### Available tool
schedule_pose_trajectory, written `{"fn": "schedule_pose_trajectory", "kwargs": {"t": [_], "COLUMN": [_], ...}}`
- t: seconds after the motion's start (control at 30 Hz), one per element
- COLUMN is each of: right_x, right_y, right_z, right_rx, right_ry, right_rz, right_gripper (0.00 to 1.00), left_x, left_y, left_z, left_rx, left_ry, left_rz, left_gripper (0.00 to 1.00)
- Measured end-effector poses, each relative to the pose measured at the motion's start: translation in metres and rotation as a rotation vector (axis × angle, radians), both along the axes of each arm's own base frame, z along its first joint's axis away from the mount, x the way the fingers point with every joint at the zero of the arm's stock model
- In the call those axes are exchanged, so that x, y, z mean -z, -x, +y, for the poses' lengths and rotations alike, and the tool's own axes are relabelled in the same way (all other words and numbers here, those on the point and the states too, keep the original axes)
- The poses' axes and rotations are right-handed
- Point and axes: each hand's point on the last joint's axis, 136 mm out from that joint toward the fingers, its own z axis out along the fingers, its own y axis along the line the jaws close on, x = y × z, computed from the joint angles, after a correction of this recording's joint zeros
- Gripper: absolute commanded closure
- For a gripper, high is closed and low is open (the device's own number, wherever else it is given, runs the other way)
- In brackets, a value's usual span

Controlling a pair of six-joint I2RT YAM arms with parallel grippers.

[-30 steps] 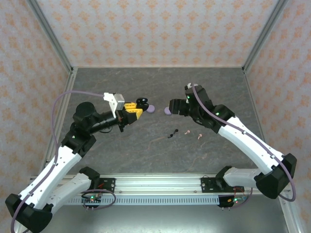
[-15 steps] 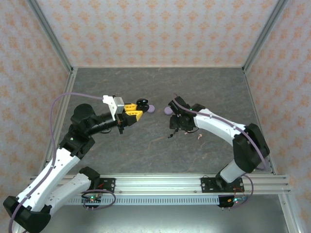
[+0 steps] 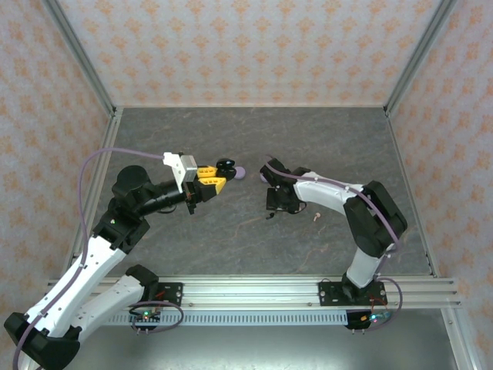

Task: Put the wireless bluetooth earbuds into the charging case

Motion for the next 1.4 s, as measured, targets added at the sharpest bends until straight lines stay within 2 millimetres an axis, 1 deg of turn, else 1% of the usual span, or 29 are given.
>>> {"fn": "schedule_pose_trajectory", "kwargs": {"t": [0.13,0.33,0.67,0.77,0.9,0.97,1.0,1.07,1.1,1.17,1.23,1.3,1.37,1.4], "right_x": [0.008,0.008,0.017,0.016,0.013,0.007,0.002,-0.016,-0.028,-0.058,-0.096,-0.141,-0.192,-0.212], "right_y": [-0.004,-0.007,-0.005,-0.005,-0.005,-0.005,-0.005,-0.008,-0.01,-0.012,-0.014,-0.015,-0.013,-0.011], "right_z": [-0.002,-0.007,-0.008,-0.01,-0.01,-0.009,-0.008,-0.006,-0.006,-0.005,-0.003,0.0,0.002,0.002], "right_rx": [0.012,0.026,0.029,0.031,0.031,0.029,0.027,0.02,0.018,0.012,0.005,0.0,-0.011,-0.018], "right_ry": [0.002,0.003,0.007,0.005,-0.02,-0.038,-0.047,-0.074,-0.088,-0.124,-0.176,-0.247,-0.329,-0.361], "right_rz": [0.01,0.01,0.026,0.016,-0.012,-0.028,-0.041,-0.084,-0.109,-0.167,-0.24,-0.323,-0.419,-0.458], "right_gripper": [0.59,0.62,0.76,0.8,0.81,0.81,0.82,0.82,0.81,0.82,0.82,0.82,0.82,0.82], "left_x": [-0.002,-0.006,0.0,0.0,-0.001,-0.004,-0.005,-0.008,-0.009,-0.008,-0.006,-0.004,-0.001,0.0], "left_y": [0.0,0.0,-0.005,-0.005,-0.005,-0.006,-0.007,-0.009,-0.011,-0.014,-0.018,-0.022,-0.027,-0.03], "left_z": [0.0,0.001,-0.003,-0.004,-0.004,-0.004,-0.004,-0.005,-0.006,-0.009,-0.013,-0.016,-0.02,-0.022], "left_rx": [0.0,-0.008,-0.008,-0.006,-0.007,-0.01,-0.01,-0.015,-0.018,-0.018,-0.016,-0.014,-0.011,-0.011], "left_ry": [0.001,0.004,-0.006,-0.007,-0.002,0.012,0.016,0.03,0.034,0.041,0.043,0.046,0.048,0.05], "left_rz": [-0.002,-0.007,0.013,0.015,0.013,0.012,0.01,0.004,0.003,0.006,0.006,0.009,0.012,0.013], "left_gripper": [1.0,1.0,1.0,1.0,1.0,1.0,1.0,1.0,1.0,1.0,1.0,1.0,1.0,1.0]}}
